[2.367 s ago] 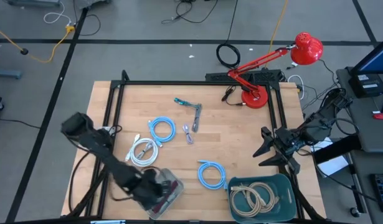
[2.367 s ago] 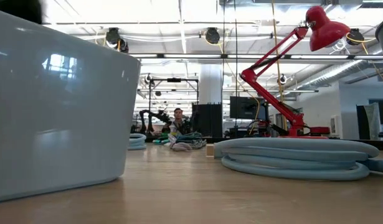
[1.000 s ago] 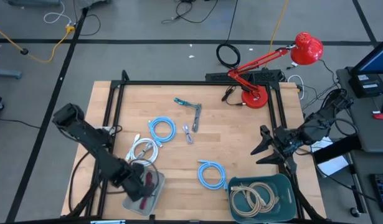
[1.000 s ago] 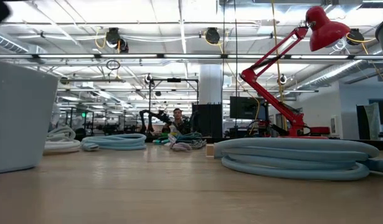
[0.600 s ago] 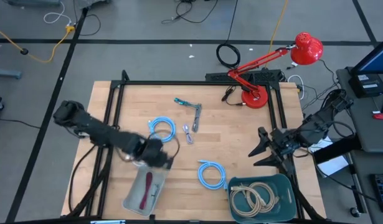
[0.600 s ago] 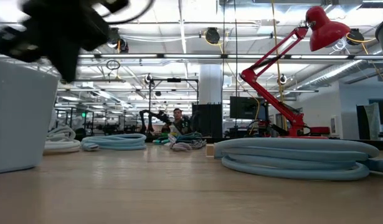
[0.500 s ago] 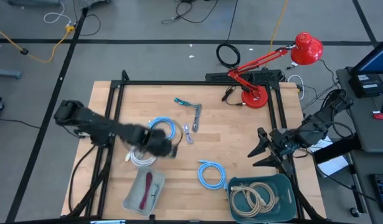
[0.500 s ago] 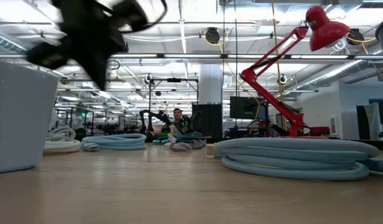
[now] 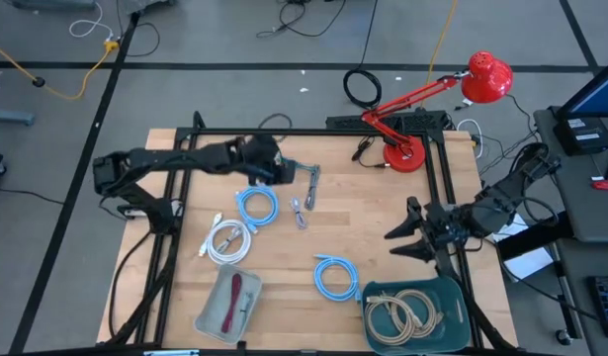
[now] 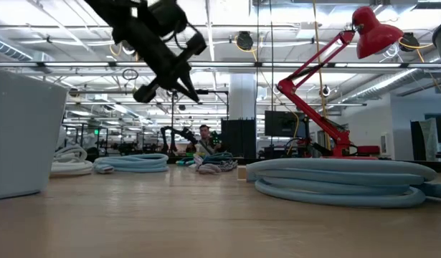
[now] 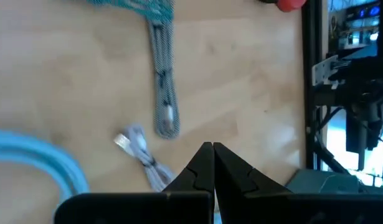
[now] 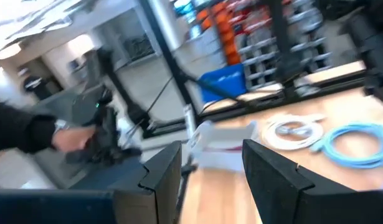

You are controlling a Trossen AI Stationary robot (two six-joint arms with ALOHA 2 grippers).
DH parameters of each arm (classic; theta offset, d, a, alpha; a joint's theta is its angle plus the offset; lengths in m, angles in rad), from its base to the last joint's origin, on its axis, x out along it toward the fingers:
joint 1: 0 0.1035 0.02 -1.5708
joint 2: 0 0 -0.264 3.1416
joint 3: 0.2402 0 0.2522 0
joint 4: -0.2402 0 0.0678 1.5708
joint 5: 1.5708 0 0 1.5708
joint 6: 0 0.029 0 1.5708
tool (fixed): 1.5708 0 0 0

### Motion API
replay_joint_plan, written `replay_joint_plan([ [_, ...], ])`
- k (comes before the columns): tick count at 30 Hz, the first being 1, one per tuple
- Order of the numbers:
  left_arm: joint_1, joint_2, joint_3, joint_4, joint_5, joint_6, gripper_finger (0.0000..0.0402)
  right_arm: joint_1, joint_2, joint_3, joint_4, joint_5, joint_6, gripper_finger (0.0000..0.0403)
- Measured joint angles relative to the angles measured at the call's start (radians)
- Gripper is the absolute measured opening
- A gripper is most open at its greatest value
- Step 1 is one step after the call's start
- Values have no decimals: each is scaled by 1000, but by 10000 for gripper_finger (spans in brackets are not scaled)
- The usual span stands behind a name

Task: Pick & Place USB Port
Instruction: Put the blue patterned charger cable into the gray bin

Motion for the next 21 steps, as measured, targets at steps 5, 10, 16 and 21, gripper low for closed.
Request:
replay_joint_plan([
  [5,133,-1,39,-25,79,161,0,-44,13,0,50,65,9,164],
  [10,210,80,269,-243,102,474,0,-102,50,0,89,85,3,164],
  [16,190,376,736,-696,1,873,0,-158,115,0,157,78,28,164],
  [21,147,630,1056,-991,-153,1159,7,-180,151,0,166,50,63,164],
])
